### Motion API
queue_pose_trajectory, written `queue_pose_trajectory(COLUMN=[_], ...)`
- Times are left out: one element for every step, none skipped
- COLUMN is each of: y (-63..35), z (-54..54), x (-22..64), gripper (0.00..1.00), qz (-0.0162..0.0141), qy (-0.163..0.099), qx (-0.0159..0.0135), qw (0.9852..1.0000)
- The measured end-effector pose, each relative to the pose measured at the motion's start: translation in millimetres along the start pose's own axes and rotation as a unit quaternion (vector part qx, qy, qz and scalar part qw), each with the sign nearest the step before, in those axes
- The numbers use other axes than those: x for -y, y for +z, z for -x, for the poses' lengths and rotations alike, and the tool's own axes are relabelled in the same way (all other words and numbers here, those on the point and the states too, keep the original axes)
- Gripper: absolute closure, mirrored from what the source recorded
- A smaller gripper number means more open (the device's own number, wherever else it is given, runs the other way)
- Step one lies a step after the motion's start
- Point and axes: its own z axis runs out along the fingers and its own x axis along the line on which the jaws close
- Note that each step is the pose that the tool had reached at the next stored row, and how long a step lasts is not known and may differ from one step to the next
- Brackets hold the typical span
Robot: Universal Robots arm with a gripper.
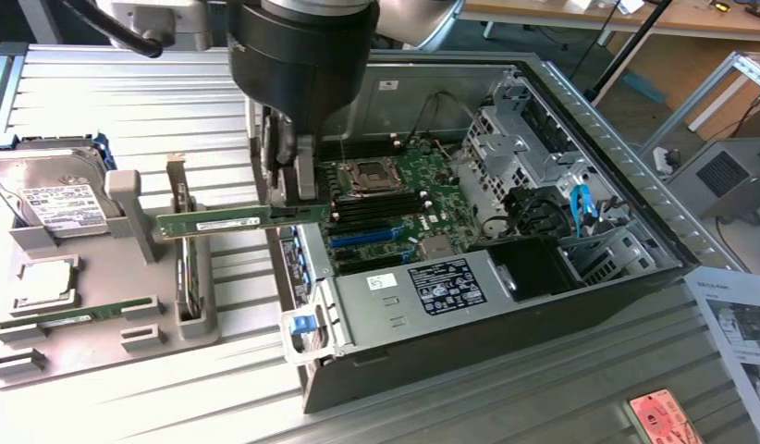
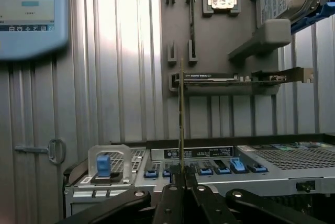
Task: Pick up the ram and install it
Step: 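Pick up the ram and move it above insertion slot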
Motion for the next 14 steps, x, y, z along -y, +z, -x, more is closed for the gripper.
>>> queue_pose_trajectory(y=[-0.1,-0.2,-0.3,-0.4,-0.5,-0.6,-0.7,-0.9,-1.0,-1.1,-1.1,-1.3,-1.3,-1.4], z=[0.1,0.2,0.2,0.3,0.5,0.5,0.7,0.8,0.9,1.0,1.0,1.2,1.2,1.3], x=[2.3,4.1,6.6,9.0,11.7,13.8,17.2,20.3,23.0,25.4,26.9,30.2,32.6,34.6], gripper=[0.88,0.88,0.88,0.88,0.88,0.88,0.88,0.88,0.88,0.88,0.88,0.88,0.88,0.88], qz=[0.0,0.0,0.0,0.0,0.0,0.0,0.0,0.0,0.0,0.0,0.0,0.0,0.0,0.0], qy=[0.0,0.0,0.0,0.0,0.0,0.0,0.0,0.0,0.0,0.0,0.0,0.0,0.0,0.0], qx=[0.0,0.0,0.0,0.0,0.0,0.0,0.0,0.0,0.0,0.0,0.0,0.0,0.0,0.0], qw=[1.0,1.0,1.0,1.0,1.0,1.0,1.0,1.0,1.0,1.0,1.0,1.0,1.0,1.0])
